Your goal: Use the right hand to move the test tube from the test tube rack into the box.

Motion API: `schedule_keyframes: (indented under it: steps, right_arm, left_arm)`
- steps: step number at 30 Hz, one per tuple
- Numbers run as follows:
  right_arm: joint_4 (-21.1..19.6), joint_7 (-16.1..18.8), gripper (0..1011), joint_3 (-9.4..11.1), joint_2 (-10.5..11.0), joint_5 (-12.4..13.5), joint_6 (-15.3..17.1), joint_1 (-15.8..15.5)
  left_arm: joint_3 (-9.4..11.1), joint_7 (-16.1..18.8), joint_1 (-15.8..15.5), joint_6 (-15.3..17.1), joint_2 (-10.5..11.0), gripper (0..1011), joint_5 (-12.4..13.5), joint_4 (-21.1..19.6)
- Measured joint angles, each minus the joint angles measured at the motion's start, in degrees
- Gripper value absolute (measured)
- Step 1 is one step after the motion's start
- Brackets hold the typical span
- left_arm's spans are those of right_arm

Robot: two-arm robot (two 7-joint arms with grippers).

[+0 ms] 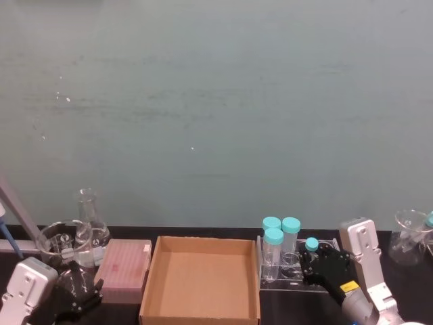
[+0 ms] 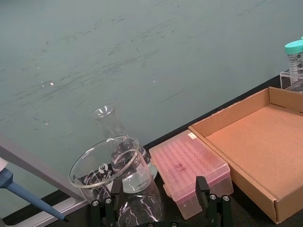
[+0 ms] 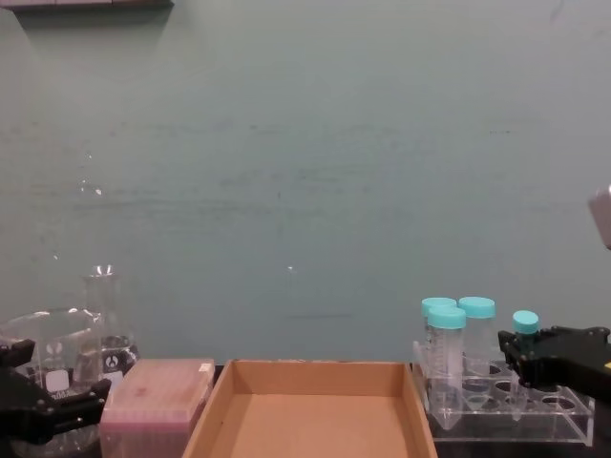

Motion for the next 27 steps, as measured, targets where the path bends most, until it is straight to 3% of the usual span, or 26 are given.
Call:
schedule_keyframes:
  steps: [11,20,27]
  right_arm:
    - [-3.8,0.2,212,2.5,-0.1,-1.0,-0.9,-1.0]
    - [-14.2,3.8,212,6.0,0.5,1.8,1.5,-3.4]
    - [-19.0,7.0,212,6.8,0.0,3.2,2.0,-3.9]
  left_arm:
    - [0.0,0.0,0.0,0.0,0.0,1000,0.0,0.0]
    - [0.0,0.0,0.0,0.0,0.0,1000,0.0,0.0]
    - [0.0,0.0,0.0,0.0,0.0,1000,0.0,0.0]
